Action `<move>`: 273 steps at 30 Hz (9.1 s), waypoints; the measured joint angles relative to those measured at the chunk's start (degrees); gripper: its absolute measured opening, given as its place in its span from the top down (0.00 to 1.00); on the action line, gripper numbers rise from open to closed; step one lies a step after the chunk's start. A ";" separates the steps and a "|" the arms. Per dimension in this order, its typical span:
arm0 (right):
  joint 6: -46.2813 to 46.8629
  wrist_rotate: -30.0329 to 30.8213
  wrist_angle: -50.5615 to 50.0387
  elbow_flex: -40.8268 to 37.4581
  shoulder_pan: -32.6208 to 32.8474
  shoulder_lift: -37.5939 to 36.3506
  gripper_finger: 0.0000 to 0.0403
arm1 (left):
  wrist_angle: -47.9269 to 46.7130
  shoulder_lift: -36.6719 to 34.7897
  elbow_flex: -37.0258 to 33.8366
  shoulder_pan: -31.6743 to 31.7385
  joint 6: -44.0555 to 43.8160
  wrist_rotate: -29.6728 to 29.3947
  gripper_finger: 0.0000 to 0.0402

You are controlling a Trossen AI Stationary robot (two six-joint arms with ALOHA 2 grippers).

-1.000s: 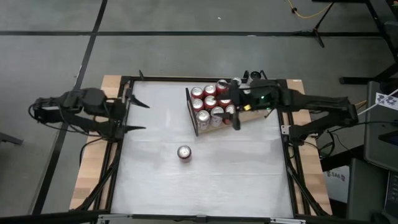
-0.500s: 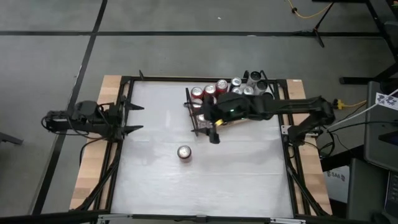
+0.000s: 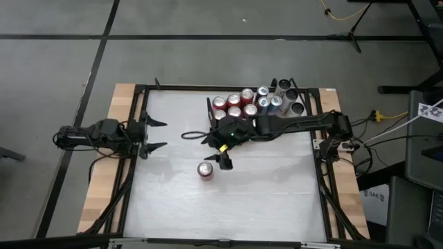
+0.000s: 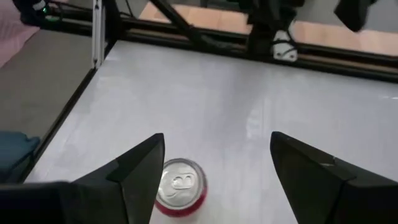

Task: Place canned beverage on shelf
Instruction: Put the red soda can on the shelf, then return to Home Position

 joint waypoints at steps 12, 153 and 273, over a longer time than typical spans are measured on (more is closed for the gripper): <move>0.00 0.00 0.10 -0.04 0.26 2.67 0.30 | 8.35 -0.01 -8.01 -0.02 -0.29 3.05 0.08; -7.38 2.08 -13.92 -50.03 -30.94 -44.03 0.28 | 18.66 1.35 -14.43 -0.02 -3.20 4.73 0.08; -7.89 1.55 -23.87 -41.04 -30.86 -43.08 0.05 | 18.65 1.35 -14.41 -0.03 -3.20 4.75 0.08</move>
